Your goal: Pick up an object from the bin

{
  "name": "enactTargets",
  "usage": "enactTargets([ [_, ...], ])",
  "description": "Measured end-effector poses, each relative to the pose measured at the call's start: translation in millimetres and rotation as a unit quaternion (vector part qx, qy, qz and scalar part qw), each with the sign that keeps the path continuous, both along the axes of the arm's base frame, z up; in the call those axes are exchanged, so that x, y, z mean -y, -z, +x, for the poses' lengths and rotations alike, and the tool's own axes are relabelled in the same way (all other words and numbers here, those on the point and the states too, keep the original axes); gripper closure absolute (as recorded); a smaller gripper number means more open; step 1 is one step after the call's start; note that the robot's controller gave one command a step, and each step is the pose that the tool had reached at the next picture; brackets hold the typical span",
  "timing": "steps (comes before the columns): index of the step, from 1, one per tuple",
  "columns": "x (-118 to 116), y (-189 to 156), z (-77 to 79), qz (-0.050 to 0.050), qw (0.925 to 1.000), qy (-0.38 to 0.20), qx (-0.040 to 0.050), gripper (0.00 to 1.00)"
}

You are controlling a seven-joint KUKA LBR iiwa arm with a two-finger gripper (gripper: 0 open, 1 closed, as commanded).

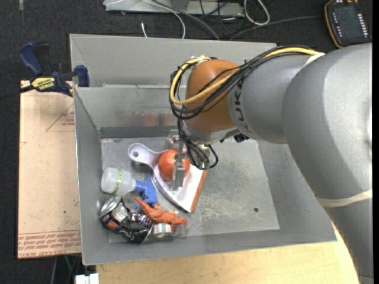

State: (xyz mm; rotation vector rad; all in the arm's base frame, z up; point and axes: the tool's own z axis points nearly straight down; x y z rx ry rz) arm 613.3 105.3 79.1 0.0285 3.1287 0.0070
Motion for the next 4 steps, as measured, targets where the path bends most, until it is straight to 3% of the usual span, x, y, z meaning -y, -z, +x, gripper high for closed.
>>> enactTargets([
  [1, -13, 8, -6.7, -0.001, 0.9994, -0.033, 0.0074, 0.0],
  [2, -2, 0, 0.8, 0.0, 1.0, -0.004, 0.0034, 1.0],
  [4, -2, -5, 0.6, 0.001, 1.0, -0.004, 0.0034, 1.0],
])
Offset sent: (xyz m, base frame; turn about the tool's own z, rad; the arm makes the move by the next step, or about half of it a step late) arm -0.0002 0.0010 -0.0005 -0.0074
